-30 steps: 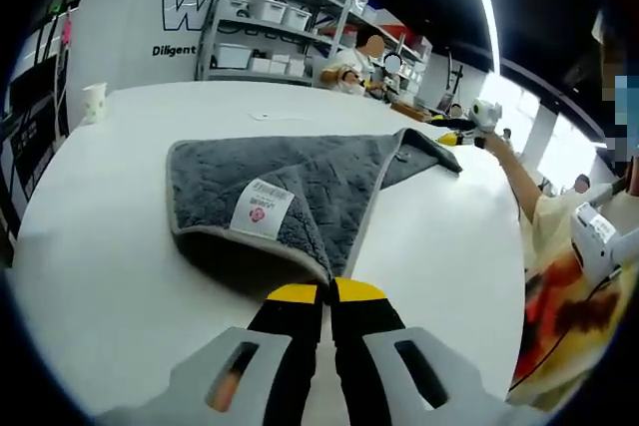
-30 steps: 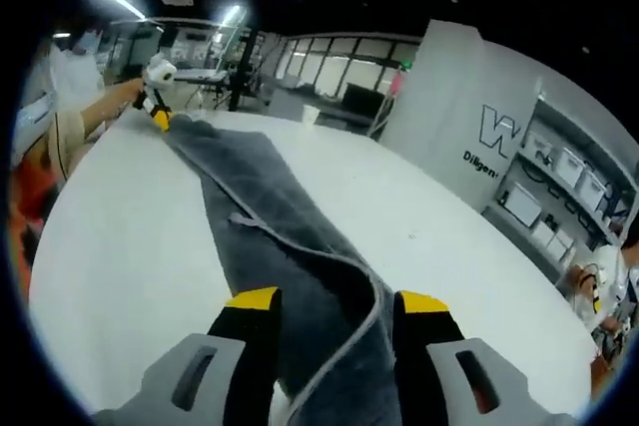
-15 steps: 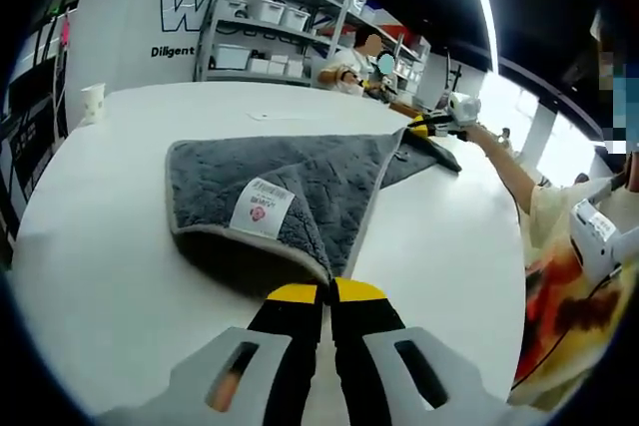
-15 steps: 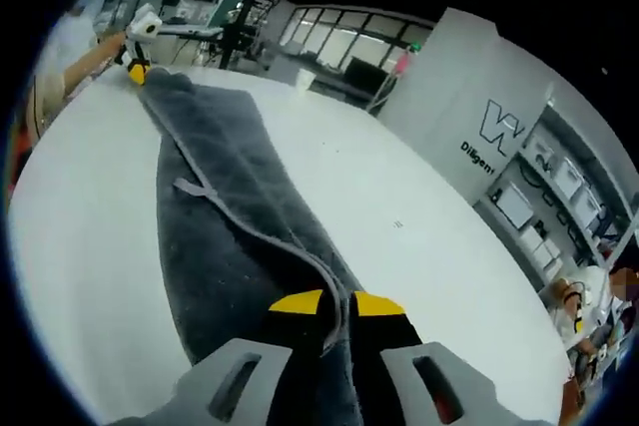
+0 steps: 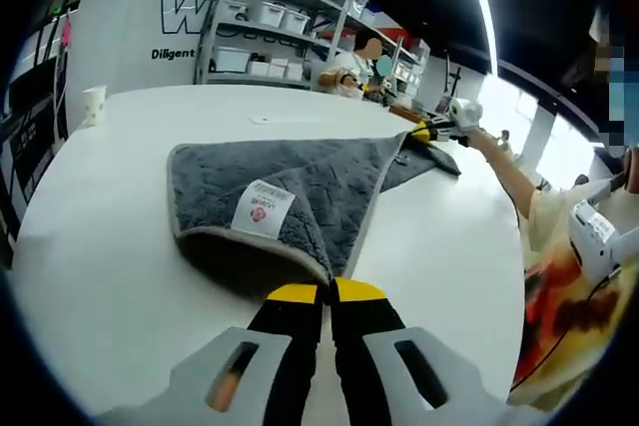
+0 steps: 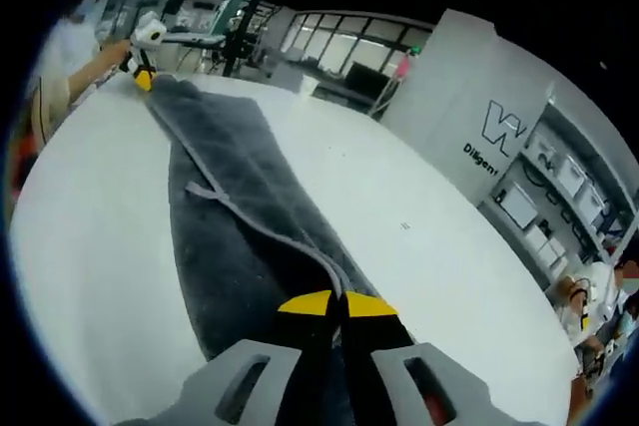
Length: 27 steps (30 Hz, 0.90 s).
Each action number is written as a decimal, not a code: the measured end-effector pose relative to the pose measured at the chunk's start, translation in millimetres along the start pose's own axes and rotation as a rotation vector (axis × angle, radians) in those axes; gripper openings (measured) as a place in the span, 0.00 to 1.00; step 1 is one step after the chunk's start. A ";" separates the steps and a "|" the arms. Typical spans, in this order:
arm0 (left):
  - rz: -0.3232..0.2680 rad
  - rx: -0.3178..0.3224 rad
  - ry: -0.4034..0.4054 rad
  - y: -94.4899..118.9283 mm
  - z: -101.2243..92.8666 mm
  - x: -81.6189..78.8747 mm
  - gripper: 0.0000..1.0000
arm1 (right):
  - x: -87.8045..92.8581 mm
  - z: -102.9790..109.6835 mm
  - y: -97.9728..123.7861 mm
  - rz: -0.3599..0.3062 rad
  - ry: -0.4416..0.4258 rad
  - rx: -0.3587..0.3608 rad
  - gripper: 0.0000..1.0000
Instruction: Open the folded towel by lifting each exposed corner and separating the folded layers until the towel lies flat within the target outline without major curled edges
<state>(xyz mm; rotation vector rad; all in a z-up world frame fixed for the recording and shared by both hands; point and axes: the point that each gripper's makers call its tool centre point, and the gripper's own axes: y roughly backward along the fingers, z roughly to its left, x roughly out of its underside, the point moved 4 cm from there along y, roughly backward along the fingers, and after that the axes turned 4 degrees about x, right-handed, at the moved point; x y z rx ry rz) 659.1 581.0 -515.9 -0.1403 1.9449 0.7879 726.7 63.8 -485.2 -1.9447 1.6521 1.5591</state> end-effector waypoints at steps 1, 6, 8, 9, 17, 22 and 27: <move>-0.004 -0.001 0.002 0.4 0.2 -0.6 0.03 | -0.3 1.0 2.4 -0.005 -0.004 -0.004 0.00; -0.045 0.002 0.027 6.4 2.7 -7.5 0.03 | -3.0 11.2 27.3 -0.041 -0.030 -0.036 0.00; -0.063 0.002 0.037 8.9 2.1 -9.9 0.03 | -4.1 15.8 38.2 -0.056 -0.033 -0.054 0.00; -0.067 0.002 0.040 9.7 1.9 -10.5 0.03 | -4.5 18.2 43.8 -0.062 -0.033 -0.064 0.00; -0.120 -0.006 0.082 23.2 0.6 -15.1 0.03 | -0.2 48.6 78.7 -0.050 -0.007 -0.163 0.00; -0.124 -0.013 0.092 29.6 -3.9 -13.0 0.03 | 5.2 70.5 94.1 -0.028 0.020 -0.216 0.00; -0.117 -0.018 0.092 36.6 -5.7 -8.6 0.03 | 11.1 87.1 105.0 -0.009 0.030 -0.258 0.00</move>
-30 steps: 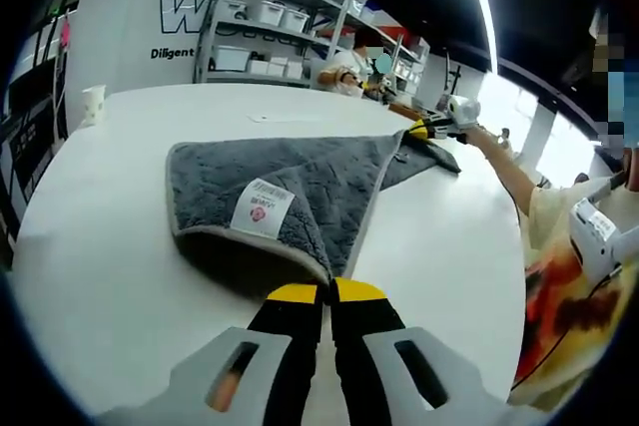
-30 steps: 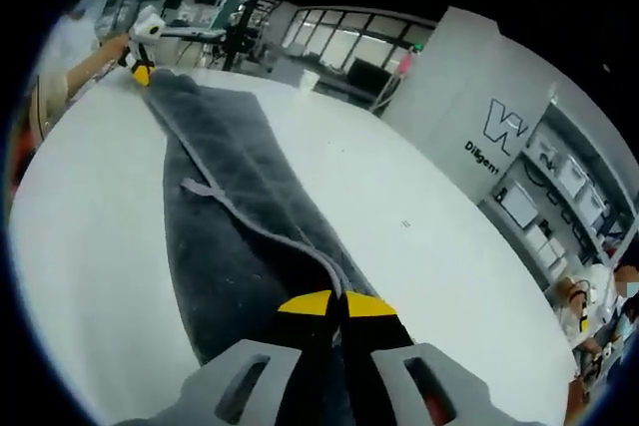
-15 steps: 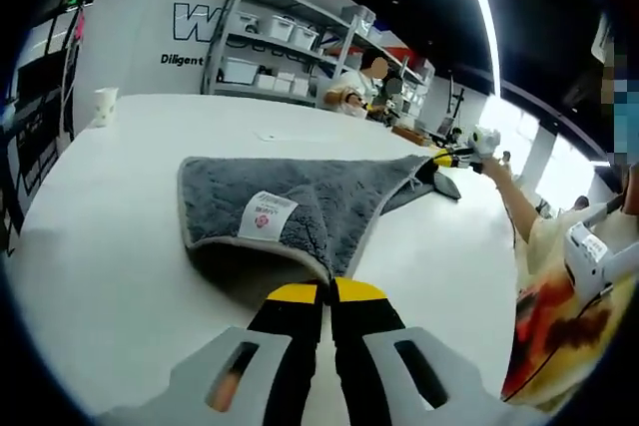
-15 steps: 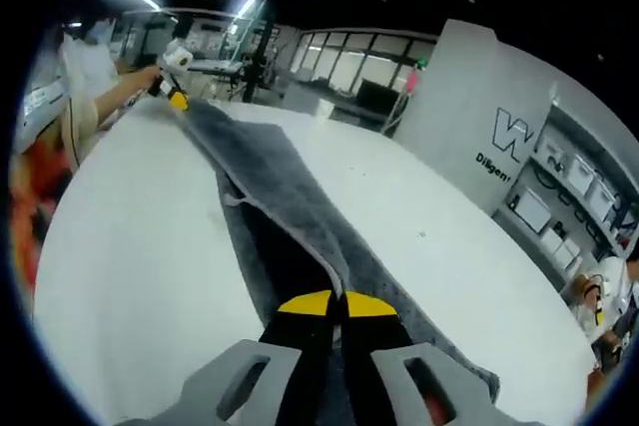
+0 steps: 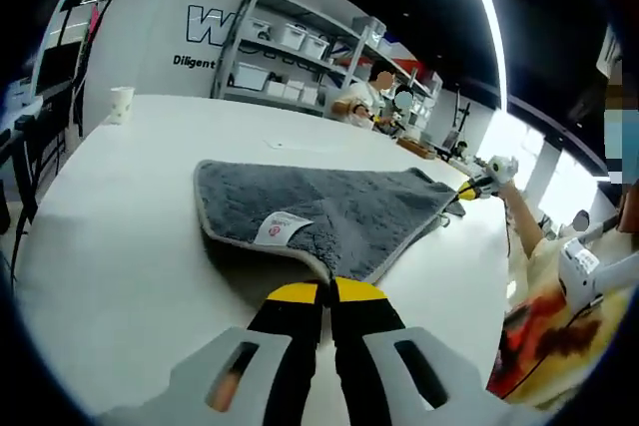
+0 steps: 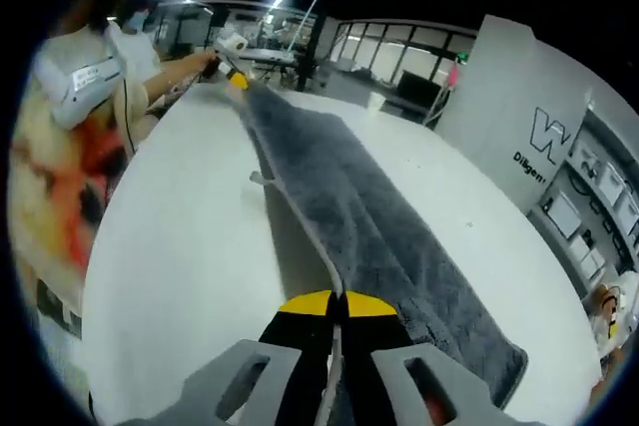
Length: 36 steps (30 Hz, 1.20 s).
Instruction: Open the folded towel by lifting each exposed corner and separating the folded layers until the towel lies flat within the target outline without major curled edges
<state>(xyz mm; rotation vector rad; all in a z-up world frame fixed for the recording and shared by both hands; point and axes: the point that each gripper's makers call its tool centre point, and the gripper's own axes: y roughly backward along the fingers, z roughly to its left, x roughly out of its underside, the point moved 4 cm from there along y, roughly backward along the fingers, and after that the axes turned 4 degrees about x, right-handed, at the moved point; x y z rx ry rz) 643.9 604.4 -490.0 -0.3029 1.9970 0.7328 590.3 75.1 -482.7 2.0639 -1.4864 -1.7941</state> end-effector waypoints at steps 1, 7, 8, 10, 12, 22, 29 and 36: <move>0.001 0.000 0.004 1.5 -0.3 0.9 0.03 | 0.8 4.0 0.8 0.002 0.001 -0.008 0.00; 0.002 -0.005 0.003 8.2 -3.0 4.8 0.03 | 5.4 26.9 6.1 0.027 0.004 -0.068 0.00; 0.003 -0.005 0.005 9.5 -3.2 5.4 0.03 | 6.5 29.2 6.3 0.032 0.003 -0.076 0.00; 0.005 -0.005 0.005 12.3 -3.8 6.8 0.03 | 9.8 35.5 6.6 0.044 -0.002 -0.099 0.00; 0.007 -0.007 0.007 15.4 -3.8 8.1 0.03 | 13.5 42.8 6.6 0.058 -0.007 -0.124 0.00; 0.031 -0.004 0.029 23.9 -9.8 24.9 0.03 | 24.3 61.5 9.6 0.089 -0.043 -0.205 0.00; 0.054 0.007 0.048 27.2 -14.8 35.7 0.03 | 31.6 67.8 17.3 0.102 -0.065 -0.248 0.00; 0.100 0.003 0.036 30.8 -19.0 47.3 0.03 | 37.5 76.8 20.0 0.123 -0.089 -0.297 0.00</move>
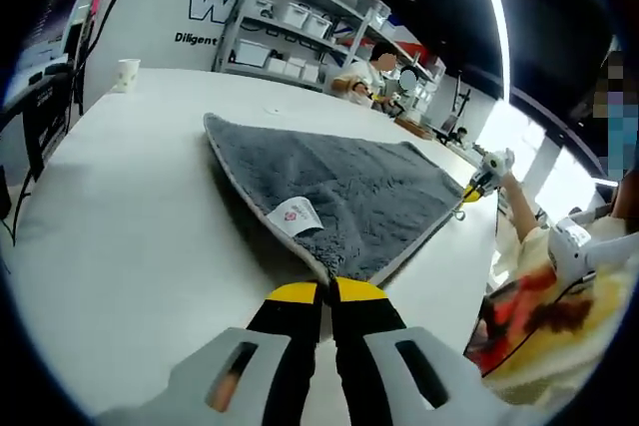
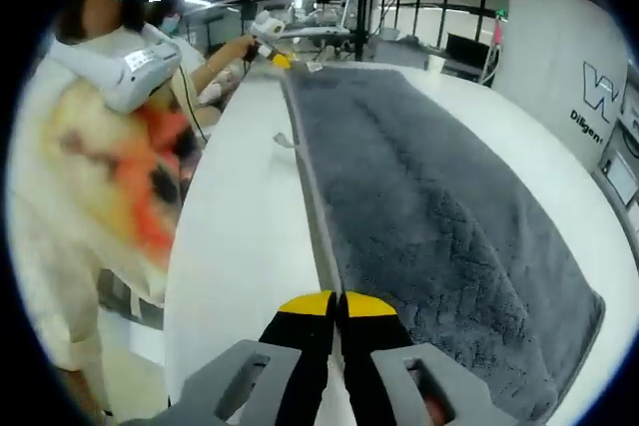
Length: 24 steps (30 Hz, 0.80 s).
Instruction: Open the folded towel by lifting each exposed corner and separating the folded layers until the towel lies flat within the target outline without major curled edges
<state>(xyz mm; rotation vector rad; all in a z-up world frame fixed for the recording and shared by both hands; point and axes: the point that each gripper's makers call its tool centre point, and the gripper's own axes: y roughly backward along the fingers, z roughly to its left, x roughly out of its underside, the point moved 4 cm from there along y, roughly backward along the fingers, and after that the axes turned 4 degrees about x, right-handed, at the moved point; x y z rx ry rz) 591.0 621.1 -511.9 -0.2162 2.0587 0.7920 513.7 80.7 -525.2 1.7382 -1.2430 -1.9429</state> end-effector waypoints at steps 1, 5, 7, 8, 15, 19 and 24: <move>0.005 -0.001 -0.001 0.0 -0.1 1.2 0.03 | 0.7 1.2 -0.3 0.002 -0.004 -0.006 0.00; 0.033 0.000 -0.009 0.4 1.1 6.6 0.03 | 2.7 4.7 -1.6 0.003 -0.022 -0.017 0.00; 0.050 0.006 -0.023 0.0 -0.7 10.1 0.03 | 4.9 5.1 -1.0 0.006 -0.028 -0.021 0.00; 0.056 0.007 -0.029 -0.4 -1.9 11.5 0.03 | 5.5 6.0 -1.3 0.008 -0.028 -0.023 0.00; 0.043 -0.006 -0.082 -0.6 -1.0 11.4 0.05 | 7.6 8.5 -3.8 -0.008 -0.033 -0.017 0.00; 0.040 -0.020 -0.109 2.8 -0.3 10.3 0.11 | 6.8 7.5 1.0 -0.040 -0.070 -0.010 0.00; 0.038 -0.031 -0.170 9.2 -7.6 7.5 0.26 | 7.1 7.6 8.5 -0.063 -0.083 0.017 0.09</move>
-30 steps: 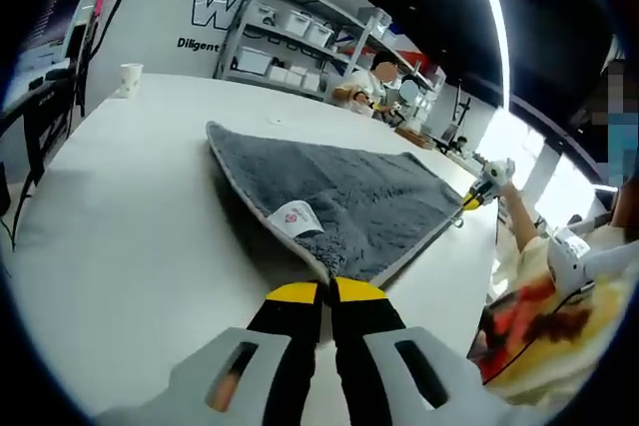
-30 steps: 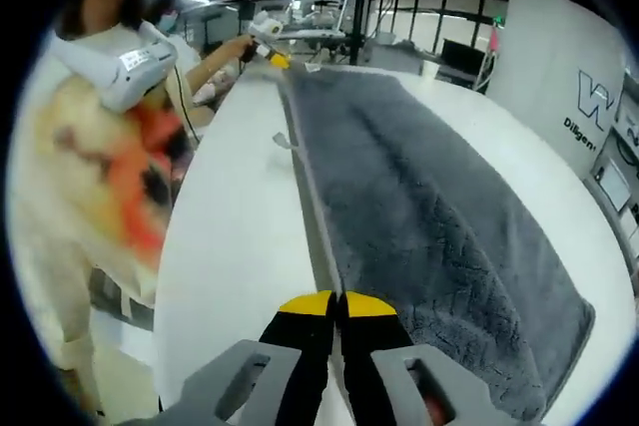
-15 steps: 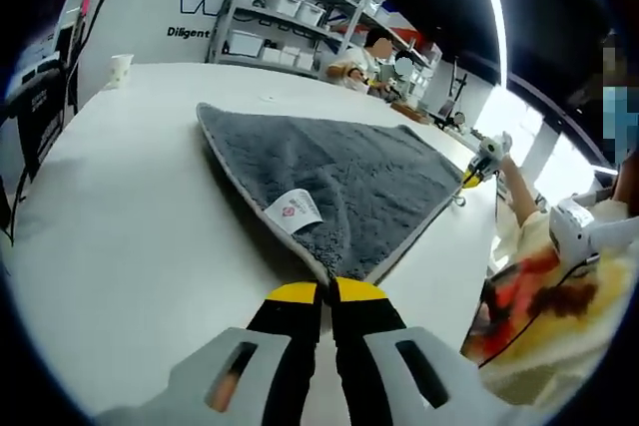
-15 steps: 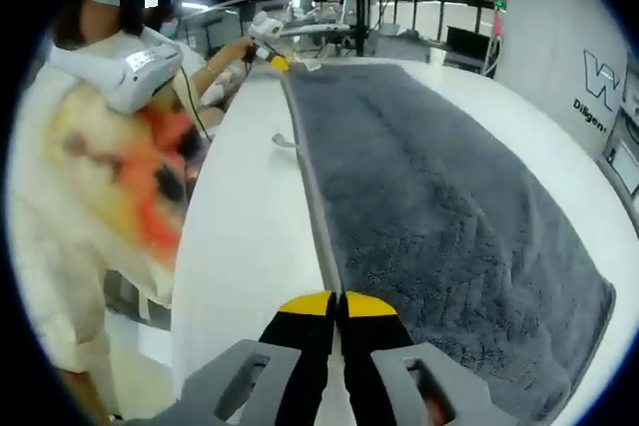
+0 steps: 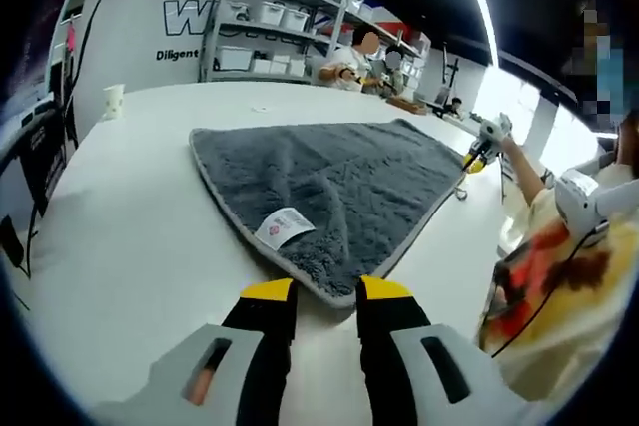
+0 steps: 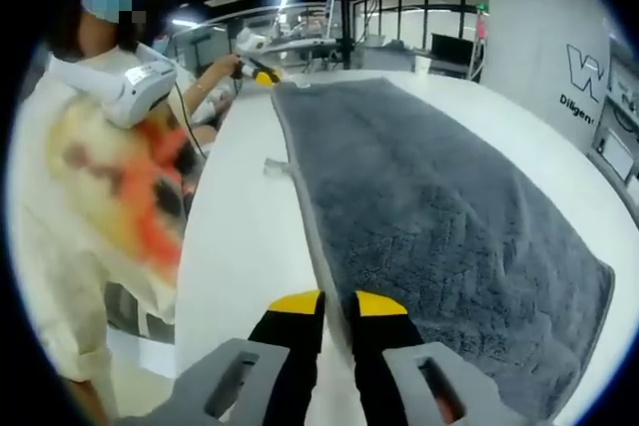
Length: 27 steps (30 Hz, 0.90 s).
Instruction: Open the folded towel by lifting each exposed corner and separating the folded layers until the towel lies flat within the target outline without major curled edges
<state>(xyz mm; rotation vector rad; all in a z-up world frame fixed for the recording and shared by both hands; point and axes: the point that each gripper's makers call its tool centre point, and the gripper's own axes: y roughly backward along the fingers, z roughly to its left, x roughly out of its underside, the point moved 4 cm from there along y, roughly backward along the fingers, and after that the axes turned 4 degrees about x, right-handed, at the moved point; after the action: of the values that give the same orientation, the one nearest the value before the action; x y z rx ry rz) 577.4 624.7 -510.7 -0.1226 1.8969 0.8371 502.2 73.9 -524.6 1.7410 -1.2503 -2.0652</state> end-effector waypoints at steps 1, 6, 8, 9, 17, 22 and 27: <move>-0.005 -0.004 -0.013 1.1 -0.9 -1.4 0.29 | -0.3 -0.1 1.6 -0.009 -0.001 0.006 0.11; -0.062 -0.043 -0.098 5.4 1.6 -10.9 0.43 | -3.0 -6.2 10.4 -0.062 -0.042 0.064 0.39; -0.074 -0.049 -0.109 8.3 2.7 -13.0 0.49 | -2.7 -8.3 16.1 -0.097 -0.051 0.088 0.46; -0.092 -0.046 -0.112 8.4 2.6 -15.1 0.55 | -2.4 -8.5 17.1 -0.104 -0.052 0.093 0.50; -0.191 0.008 -0.096 0.8 -5.9 -31.8 0.82 | -12.2 -19.2 27.2 -0.250 -0.123 0.194 0.91; -0.252 0.017 -0.104 -4.2 -6.5 -45.9 1.00 | -14.3 -32.9 38.0 -0.290 -0.153 0.291 0.99; -0.281 0.042 -0.085 -10.8 -6.8 -52.8 1.00 | -4.1 -50.7 52.3 -0.292 -0.213 0.410 0.99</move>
<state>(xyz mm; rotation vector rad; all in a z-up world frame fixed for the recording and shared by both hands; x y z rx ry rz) 602.2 598.1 -470.4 -0.3148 1.7656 0.6024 528.3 18.7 -484.7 2.0180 -1.6687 -2.3342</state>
